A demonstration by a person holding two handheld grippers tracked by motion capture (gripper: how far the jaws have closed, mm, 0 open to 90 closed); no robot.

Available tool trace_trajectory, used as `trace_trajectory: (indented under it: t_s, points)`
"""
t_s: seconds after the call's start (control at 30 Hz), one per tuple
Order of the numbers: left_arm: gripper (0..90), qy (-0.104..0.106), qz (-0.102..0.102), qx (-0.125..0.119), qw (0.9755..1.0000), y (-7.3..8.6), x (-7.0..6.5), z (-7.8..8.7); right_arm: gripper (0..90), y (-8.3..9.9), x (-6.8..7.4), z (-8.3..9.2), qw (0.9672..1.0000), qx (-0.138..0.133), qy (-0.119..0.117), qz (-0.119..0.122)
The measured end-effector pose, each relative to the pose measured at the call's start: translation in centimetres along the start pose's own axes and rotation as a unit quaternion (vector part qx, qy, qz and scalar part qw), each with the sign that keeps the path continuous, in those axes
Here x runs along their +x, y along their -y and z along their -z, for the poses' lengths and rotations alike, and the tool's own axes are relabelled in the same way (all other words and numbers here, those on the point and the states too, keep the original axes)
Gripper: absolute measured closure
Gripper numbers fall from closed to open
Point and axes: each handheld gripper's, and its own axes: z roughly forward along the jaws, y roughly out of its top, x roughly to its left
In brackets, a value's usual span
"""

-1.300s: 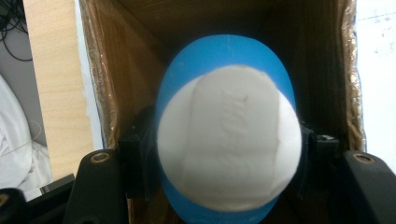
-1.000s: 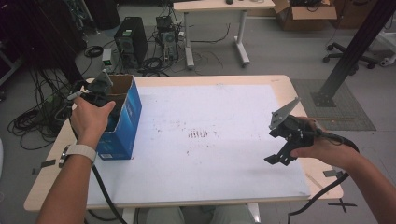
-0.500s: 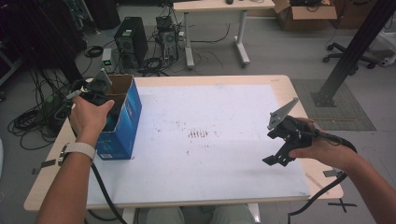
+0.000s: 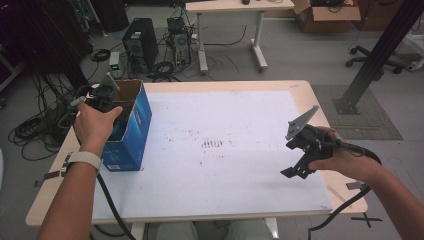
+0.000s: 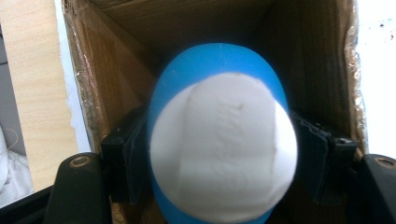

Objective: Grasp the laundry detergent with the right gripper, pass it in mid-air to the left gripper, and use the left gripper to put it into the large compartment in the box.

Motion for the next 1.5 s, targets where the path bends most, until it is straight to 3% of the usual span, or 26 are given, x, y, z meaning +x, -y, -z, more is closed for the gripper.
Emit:
trace_trajectory:
  t_s: [0.23, 0.53, 0.9, 1.5]
  points:
    - [25.6, -0.008, 0.001, -0.007, 0.9999, 0.0, 0.0, 0.5, 7.7, 0.1, 0.0, 0.0, 1.0, 0.0, 0.0, 0.0]
    - [22.8, 0.002, 0.004, -0.013, 0.9999, 0.1, 0.0, 1.2, 7.7, 0.1, 0.1, 0.1, 1.0, -0.004, 0.0, 0.001]
    - [19.4, -0.003, 0.001, -0.032, 0.9995, 0.3, -0.2, 3.3, 7.7, 0.0, 0.5, 0.5, 1.0, -0.005, 0.003, 0.003]
    - [18.5, 0.012, -0.05, -0.039, 0.9979, 0.8, -2.3, 7.7, 7.7, 0.4, 1.0, 1.6, 0.9998, -0.012, 0.012, -0.003]
